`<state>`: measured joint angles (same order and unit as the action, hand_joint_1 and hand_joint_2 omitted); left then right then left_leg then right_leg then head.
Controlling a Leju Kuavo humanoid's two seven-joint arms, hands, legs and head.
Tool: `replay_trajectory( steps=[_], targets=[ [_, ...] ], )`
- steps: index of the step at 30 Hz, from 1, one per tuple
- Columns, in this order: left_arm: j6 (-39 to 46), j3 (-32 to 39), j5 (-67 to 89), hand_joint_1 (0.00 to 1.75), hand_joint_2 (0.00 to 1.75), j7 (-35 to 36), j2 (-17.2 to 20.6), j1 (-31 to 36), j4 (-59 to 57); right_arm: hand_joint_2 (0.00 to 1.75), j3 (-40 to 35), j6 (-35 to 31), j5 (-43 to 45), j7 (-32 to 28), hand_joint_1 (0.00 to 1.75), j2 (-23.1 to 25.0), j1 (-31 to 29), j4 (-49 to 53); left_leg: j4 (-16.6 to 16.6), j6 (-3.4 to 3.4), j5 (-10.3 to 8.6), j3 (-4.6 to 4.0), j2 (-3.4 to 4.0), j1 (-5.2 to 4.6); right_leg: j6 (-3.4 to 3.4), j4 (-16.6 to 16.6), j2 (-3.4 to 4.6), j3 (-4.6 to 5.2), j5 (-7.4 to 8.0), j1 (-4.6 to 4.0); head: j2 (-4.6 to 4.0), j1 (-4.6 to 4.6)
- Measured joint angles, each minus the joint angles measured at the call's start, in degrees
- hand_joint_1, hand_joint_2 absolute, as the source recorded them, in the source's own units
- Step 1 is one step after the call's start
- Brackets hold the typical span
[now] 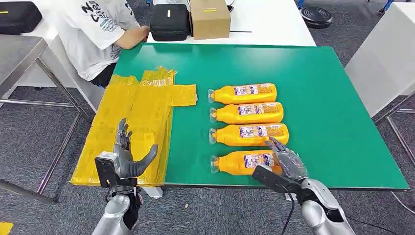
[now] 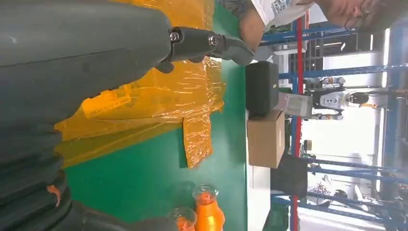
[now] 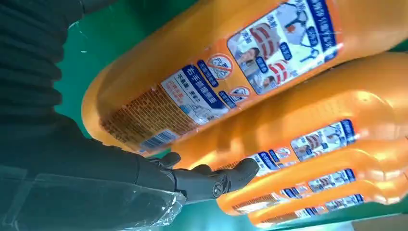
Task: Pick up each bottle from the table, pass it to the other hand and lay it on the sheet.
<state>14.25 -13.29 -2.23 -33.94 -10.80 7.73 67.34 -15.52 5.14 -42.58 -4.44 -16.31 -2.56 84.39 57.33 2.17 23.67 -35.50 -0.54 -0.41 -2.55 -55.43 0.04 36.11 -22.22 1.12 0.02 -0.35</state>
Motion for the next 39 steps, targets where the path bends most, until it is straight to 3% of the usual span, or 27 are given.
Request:
replay_trajectory(
  steps=[16, 19, 22, 23, 24, 30, 39],
  targets=[
    [-0.3, 0.0, 0.0, 0.00, 1.75, -0.1, 0.1, 0.0, -0.5, 1.75, -0.2, 2.0, -0.2, 0.5, 0.05, -0.8, -1.6, -3.1, 0.0, 0.00, 0.00, 0.01, 0.00, 0.00, 0.00, 0.0, 0.00, 0.00, 0.00, 0.00, 0.00, 0.00],
    [-0.4, 0.0, 0.0, 0.00, 1.75, -0.1, 0.1, 0.0, -0.5, 1.75, -0.3, 2.2, -0.3, 0.6, 0.33, -0.9, -1.8, -3.4, 0.0, 0.00, 0.00, 0.01, 0.00, 0.00, 0.00, 0.0, 0.00, 0.00, 0.00, 0.00, 0.00, 0.00],
    [-0.4, 0.0, 0.0, 0.00, 1.75, -0.1, 0.1, 0.0, -0.5, 1.75, -0.3, 2.3, -0.3, 0.6, 0.87, -0.9, -2.0, -3.6, 0.0, 0.00, 0.00, 0.01, 0.00, 0.00, 0.00, 0.0, 0.00, -0.01, 0.00, 0.00, 0.00, 0.00],
    [-0.5, 0.0, 0.0, 0.00, 1.75, -0.1, 0.1, 0.0, -0.5, 1.75, -0.4, 2.5, -0.4, 0.6, 1.22, -0.9, -2.0, -3.7, 0.0, 0.00, 0.00, 0.01, 0.00, 0.00, 0.00, 0.0, 0.00, -0.01, 0.00, 0.00, 0.00, 0.00],
    [-0.7, 0.0, 0.0, 0.00, 1.75, -0.1, 0.1, 0.0, -0.5, 1.75, -0.4, 2.8, -0.5, 0.7, 1.40, -0.9, -2.1, -3.7, 0.0, 0.00, 0.00, 0.02, 0.00, 0.00, 0.00, 0.0, 0.00, -0.01, 0.00, 0.00, 0.00, 0.00],
    [-1.4, 0.1, -0.1, 0.00, 1.75, -0.1, 0.3, 0.0, -0.5, 1.75, -0.5, 3.6, -0.6, 1.2, 1.64, -1.0, -2.5, -3.8, 0.0, 0.00, 0.00, 0.06, 0.00, 0.00, 0.00, 0.0, 0.00, -0.04, 0.00, 0.00, 0.00, 0.00],
    [-1.6, 0.4, -0.2, 0.00, 1.75, -0.1, 0.5, 0.1, -0.6, 1.75, -0.5, 5.1, -0.5, 1.2, 1.64, -1.1, -3.5, -4.3, 0.0, 0.00, 0.00, 0.15, 0.01, 0.00, 0.00, 0.0, 0.00, -0.12, 0.00, -0.01, 0.00, 0.00]
  ],
)
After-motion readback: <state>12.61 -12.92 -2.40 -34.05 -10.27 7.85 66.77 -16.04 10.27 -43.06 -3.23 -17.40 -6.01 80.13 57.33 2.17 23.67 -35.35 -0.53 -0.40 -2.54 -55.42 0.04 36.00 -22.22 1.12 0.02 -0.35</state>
